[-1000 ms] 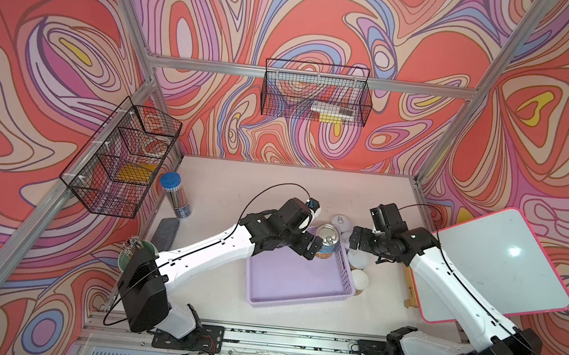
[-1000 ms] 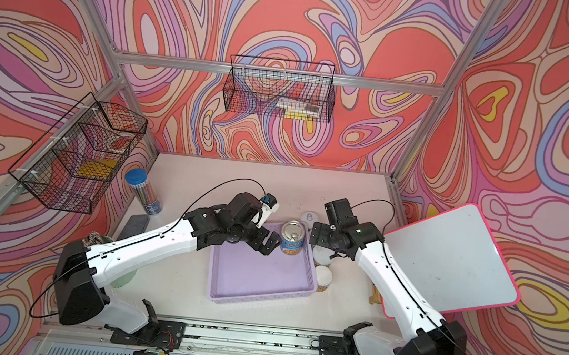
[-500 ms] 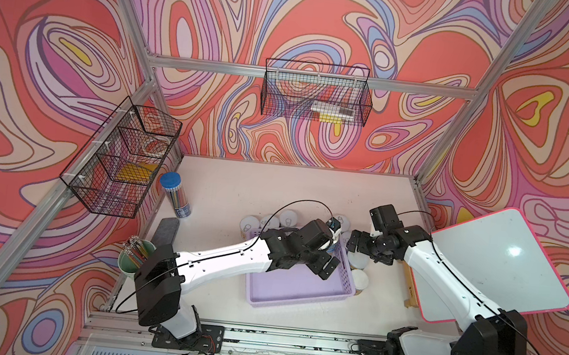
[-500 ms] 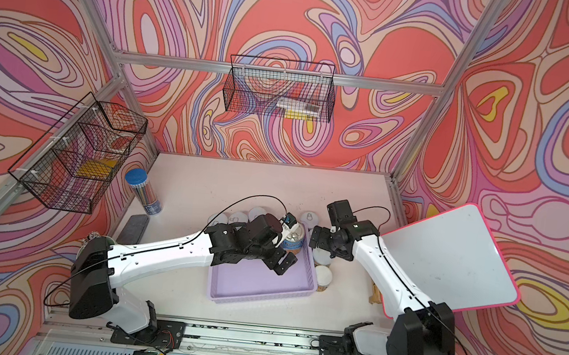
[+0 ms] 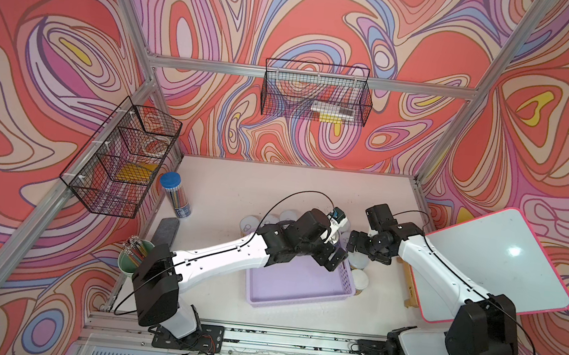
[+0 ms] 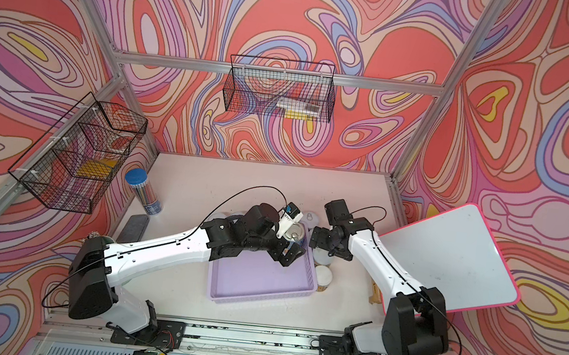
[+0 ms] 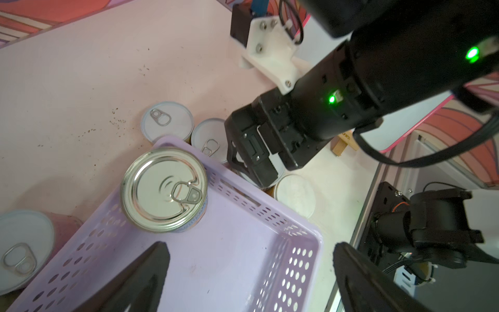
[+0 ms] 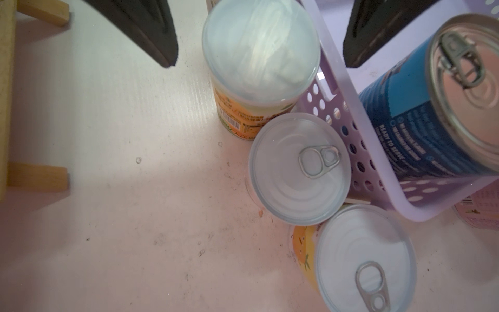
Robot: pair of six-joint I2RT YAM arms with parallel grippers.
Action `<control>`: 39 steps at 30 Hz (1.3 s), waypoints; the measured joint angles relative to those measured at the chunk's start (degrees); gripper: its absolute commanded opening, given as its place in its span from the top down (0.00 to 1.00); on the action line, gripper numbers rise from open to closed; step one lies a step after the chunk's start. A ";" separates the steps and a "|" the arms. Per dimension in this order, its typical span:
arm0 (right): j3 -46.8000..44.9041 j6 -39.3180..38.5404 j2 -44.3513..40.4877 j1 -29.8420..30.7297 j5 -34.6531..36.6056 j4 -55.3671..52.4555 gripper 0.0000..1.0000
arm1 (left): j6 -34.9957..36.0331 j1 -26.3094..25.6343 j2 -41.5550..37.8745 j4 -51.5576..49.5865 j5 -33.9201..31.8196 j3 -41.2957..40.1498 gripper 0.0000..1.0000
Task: Put the canned food in the basket
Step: Place the canned food in the basket, then pick up the canned food from the center of the board.
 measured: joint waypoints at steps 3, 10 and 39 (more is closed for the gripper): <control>-0.02 0.00 0.81 -0.02 0.09 0.13 0.04 | -0.94 1.70 0.63 2.27 3.23 0.55 0.01; -0.98 -0.02 2.36 -0.13 0.22 0.42 0.04 | -3.54 4.52 3.28 4.13 8.07 0.61 0.01; -1.07 0.11 2.45 -0.24 2.64 -3.78 0.08 | -6.23 4.94 4.76 4.35 9.44 0.61 0.01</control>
